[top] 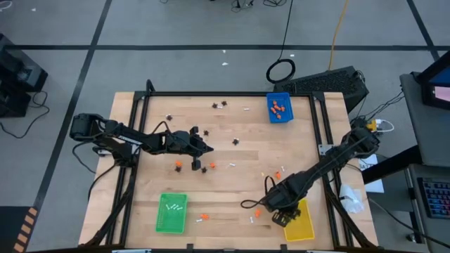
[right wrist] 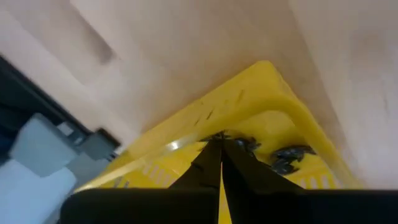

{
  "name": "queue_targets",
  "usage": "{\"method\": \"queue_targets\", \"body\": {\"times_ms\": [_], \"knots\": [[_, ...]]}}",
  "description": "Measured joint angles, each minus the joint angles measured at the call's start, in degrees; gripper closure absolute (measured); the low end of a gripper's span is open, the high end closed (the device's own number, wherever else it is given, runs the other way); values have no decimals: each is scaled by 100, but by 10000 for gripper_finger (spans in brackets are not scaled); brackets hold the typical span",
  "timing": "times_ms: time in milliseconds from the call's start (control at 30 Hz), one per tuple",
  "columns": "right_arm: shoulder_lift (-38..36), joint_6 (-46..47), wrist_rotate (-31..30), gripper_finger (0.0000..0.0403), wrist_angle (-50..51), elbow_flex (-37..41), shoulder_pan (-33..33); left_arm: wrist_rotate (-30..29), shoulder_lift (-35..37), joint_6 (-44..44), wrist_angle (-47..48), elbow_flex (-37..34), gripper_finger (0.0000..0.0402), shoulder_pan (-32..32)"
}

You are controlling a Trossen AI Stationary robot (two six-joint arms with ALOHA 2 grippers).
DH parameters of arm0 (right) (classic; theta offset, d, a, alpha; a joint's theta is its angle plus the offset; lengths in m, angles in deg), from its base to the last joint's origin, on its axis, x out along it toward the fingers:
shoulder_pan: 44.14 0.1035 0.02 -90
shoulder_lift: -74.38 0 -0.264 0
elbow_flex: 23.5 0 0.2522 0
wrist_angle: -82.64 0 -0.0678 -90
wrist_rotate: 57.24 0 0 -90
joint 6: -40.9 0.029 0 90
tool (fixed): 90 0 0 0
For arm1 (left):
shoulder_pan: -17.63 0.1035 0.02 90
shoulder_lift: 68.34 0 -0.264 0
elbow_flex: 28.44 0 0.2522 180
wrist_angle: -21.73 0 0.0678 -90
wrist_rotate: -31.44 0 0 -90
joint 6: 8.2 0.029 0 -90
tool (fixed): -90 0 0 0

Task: Sort Halloween decoration
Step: Put the black spider toy into the yellow bin

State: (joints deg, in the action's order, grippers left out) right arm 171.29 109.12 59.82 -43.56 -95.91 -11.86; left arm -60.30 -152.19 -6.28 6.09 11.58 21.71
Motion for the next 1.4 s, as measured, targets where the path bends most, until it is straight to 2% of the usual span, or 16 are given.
{"method": "queue_targets", "body": {"times_ms": [267, 567, 833, 1133, 1400], "knots": [[-10, 3, 1, 403, -461, 0, -149, 0, 0, 0, 3, 0, 402, 2], [-285, -166, -138, 400, 364, -2, -336, 0, 0, 0, 68, 0, 402, 0], [-298, -249, -451, 399, 178, -2, -541, 0, 0, 1, 172, 0, 402, 0], [-298, 26, -622, 402, 734, -2, -691, 0, 0, 0, 192, 0, 402, 0], [-331, 522, -133, 402, 770, -2, -559, 0, 0, 2, 197, 0, 402, 1]]}}
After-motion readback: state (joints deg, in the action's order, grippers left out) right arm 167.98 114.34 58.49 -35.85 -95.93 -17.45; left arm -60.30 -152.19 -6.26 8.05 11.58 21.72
